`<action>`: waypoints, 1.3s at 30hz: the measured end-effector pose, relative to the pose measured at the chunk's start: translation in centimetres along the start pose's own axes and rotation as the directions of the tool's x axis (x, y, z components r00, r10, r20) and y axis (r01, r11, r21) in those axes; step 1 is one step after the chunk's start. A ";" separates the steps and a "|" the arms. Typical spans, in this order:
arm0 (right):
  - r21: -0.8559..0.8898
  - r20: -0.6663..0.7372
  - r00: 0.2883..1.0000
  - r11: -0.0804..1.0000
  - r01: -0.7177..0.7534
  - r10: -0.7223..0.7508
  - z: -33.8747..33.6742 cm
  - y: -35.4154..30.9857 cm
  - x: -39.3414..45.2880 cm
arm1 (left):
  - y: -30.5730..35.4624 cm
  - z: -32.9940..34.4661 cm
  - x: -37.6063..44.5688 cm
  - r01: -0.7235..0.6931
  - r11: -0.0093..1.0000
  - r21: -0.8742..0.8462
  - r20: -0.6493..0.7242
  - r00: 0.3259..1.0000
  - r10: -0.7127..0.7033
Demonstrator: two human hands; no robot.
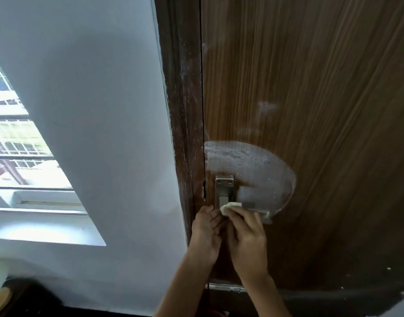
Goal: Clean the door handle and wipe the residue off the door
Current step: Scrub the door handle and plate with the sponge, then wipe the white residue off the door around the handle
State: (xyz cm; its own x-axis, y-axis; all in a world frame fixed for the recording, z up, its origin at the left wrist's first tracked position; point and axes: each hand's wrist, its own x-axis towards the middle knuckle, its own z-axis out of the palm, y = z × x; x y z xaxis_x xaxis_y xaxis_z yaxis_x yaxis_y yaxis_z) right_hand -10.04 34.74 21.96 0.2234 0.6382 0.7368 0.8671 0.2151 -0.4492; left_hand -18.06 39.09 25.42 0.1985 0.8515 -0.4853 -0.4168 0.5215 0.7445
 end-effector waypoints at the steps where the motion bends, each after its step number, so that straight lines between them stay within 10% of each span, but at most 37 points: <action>1: 0.010 0.014 1.000 1.000 0.007 -0.007 0.0 -0.1 0.0 | 0.2 -0.2 0.0 -0.002 1.000 0.004 0.006 1.000 0.002; 18: -0.179 -0.071 0.981 0.965 -0.191 0.181 1.4 -2.4 1.8 | 2.9 -2.4 1.1 -0.016 0.978 0.206 0.181 0.983 -0.022; 23: -0.065 -0.082 0.980 0.980 -0.186 0.180 1.6 -2.9 1.1 | 3.3 -3.3 1.7 -0.298 0.860 0.413 0.331 0.929 0.163; 25: 0.113 -0.119 0.937 0.942 -0.316 0.329 0.6 -3.0 1.7 | 3.7 -3.6 1.2 -0.571 0.657 0.492 0.377 0.820 0.431; 28: 0.319 -0.248 0.860 0.876 -0.361 0.445 -1.2 -3.1 3.8 | 5.8 -3.1 0.1 -0.856 0.066 0.512 0.443 0.329 0.834; 31: 0.321 -0.366 0.857 0.914 -0.249 0.363 -2.7 -3.5 7.5 | 9.4 -0.8 1.0 -0.779 -0.310 0.544 0.431 -0.058 0.901; 39: 0.042 -0.445 0.895 0.999 0.033 -0.011 0.3 -4.3 12.7 | 14.8 2.9 5.8 -0.525 -0.508 0.683 0.400 -0.313 0.861</action>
State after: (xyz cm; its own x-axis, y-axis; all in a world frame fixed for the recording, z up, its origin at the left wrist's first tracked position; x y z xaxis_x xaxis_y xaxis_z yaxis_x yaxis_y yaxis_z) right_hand -11.02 42.13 33.07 0.3883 0.2396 0.8898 0.8549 0.2669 -0.4449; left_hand -20.46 51.92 34.94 -0.0658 0.2046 0.9766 0.7136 -0.6744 0.1894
